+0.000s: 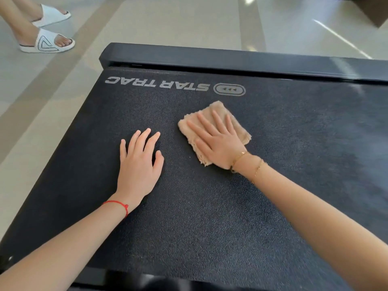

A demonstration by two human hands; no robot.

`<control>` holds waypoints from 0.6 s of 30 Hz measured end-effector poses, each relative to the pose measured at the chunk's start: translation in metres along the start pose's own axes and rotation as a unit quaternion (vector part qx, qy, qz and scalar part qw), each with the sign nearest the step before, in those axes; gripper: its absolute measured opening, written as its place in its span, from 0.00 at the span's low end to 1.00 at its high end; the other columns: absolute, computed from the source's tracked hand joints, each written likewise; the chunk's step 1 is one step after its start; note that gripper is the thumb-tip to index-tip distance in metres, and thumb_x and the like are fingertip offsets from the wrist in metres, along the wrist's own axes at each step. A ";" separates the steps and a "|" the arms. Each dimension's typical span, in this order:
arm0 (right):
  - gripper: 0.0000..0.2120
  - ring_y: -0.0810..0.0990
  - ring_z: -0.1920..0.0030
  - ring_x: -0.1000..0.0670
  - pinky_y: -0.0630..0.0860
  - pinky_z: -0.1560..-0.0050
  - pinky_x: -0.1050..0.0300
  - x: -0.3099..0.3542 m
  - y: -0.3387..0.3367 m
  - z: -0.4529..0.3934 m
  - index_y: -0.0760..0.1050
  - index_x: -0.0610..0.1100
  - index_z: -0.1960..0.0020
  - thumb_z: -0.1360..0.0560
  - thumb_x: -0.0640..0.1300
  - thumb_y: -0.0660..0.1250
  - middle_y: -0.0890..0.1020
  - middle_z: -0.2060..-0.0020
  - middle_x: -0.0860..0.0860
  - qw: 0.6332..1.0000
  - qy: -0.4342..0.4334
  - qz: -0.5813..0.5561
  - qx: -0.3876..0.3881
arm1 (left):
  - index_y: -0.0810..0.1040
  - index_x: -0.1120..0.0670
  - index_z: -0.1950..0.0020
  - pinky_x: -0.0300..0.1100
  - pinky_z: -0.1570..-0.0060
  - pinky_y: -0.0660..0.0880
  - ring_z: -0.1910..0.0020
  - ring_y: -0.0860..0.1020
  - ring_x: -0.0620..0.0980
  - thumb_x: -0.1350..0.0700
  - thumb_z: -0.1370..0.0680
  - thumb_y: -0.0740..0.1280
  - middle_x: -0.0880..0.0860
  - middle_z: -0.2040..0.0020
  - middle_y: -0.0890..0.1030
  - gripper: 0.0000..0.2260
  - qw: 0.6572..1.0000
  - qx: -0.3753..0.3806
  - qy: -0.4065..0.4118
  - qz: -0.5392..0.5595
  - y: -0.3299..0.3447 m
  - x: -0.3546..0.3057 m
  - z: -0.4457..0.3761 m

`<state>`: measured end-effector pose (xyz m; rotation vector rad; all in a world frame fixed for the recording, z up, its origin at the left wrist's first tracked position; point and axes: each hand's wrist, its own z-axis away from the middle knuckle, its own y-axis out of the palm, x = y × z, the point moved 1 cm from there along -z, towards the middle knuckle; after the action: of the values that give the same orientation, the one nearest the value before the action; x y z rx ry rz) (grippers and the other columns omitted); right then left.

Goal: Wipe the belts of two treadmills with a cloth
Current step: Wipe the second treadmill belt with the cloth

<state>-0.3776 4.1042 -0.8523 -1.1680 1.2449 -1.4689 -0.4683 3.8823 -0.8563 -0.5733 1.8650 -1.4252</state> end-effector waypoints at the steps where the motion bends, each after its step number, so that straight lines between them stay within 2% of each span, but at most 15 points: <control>1: 0.27 0.38 0.21 0.43 0.33 0.24 0.39 -0.005 -0.001 0.007 0.41 0.62 0.21 0.19 0.62 0.37 0.45 0.20 0.56 1.000 -0.005 -0.007 0.002 | 0.65 0.51 0.23 0.62 0.24 0.52 0.21 0.57 0.53 0.51 0.18 0.56 0.52 0.22 0.63 0.22 1.000 0.002 0.000 0.001 0.000 0.000 0.000; 3: 0.26 0.37 0.21 0.44 0.33 0.24 0.41 -0.029 -0.006 0.009 0.41 0.62 0.21 0.18 0.61 0.39 0.45 0.20 0.56 0.999 0.036 -0.010 -0.003 | 0.64 0.51 0.23 0.61 0.23 0.51 0.21 0.56 0.52 0.51 0.17 0.55 0.52 0.22 0.62 0.22 1.000 0.008 -0.002 0.003 -0.001 0.000 0.001; 6: 0.25 0.38 0.21 0.43 0.35 0.24 0.38 -0.067 -0.013 0.006 0.42 0.62 0.21 0.17 0.59 0.42 0.44 0.20 0.54 0.986 0.163 -0.018 0.003 | 0.64 0.51 0.23 0.61 0.23 0.50 0.21 0.55 0.52 0.51 0.17 0.55 0.52 0.21 0.62 0.22 1.000 0.008 -0.003 0.010 -0.001 -0.001 0.000; 8: 0.25 0.38 0.21 0.42 0.35 0.25 0.37 -0.070 -0.013 0.005 0.42 0.62 0.21 0.17 0.60 0.41 0.44 0.20 0.55 0.980 0.198 -0.025 0.005 | 0.65 0.51 0.23 0.61 0.23 0.50 0.21 0.56 0.53 0.51 0.17 0.55 0.52 0.22 0.63 0.22 1.000 0.005 -0.005 0.010 -0.001 -0.002 0.000; 10: 0.25 0.37 0.21 0.41 0.34 0.25 0.36 -0.053 -0.011 0.012 0.41 0.62 0.21 0.17 0.60 0.40 0.43 0.20 0.54 0.983 0.184 -0.022 0.006 | 0.65 0.52 0.23 0.62 0.23 0.50 0.21 0.57 0.53 0.52 0.17 0.56 0.53 0.22 0.64 0.21 1.000 0.002 -0.004 0.008 -0.001 -0.002 -0.001; 15: 0.26 0.34 0.22 0.42 0.31 0.25 0.38 0.022 0.005 0.066 0.39 0.62 0.21 0.19 0.61 0.36 0.43 0.20 0.55 1.000 0.031 0.002 0.004 | 0.67 0.53 0.24 0.62 0.24 0.52 0.22 0.59 0.55 0.53 0.17 0.58 0.54 0.23 0.65 0.21 1.000 -0.012 0.002 0.006 -0.001 -0.004 0.001; 18: 0.26 0.35 0.22 0.45 0.32 0.24 0.41 0.038 0.010 0.094 0.40 0.63 0.21 0.19 0.62 0.38 0.44 0.20 0.58 1.000 -0.019 -0.007 -0.006 | 0.66 0.53 0.24 0.62 0.24 0.51 0.22 0.58 0.54 0.53 0.17 0.58 0.54 0.23 0.65 0.21 1.000 -0.013 0.004 0.008 -0.001 -0.004 0.002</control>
<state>-0.2921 4.0481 -0.8516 -1.2094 1.2230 -1.4460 -0.4647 3.8835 -0.8545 -0.5649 1.8921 -1.3971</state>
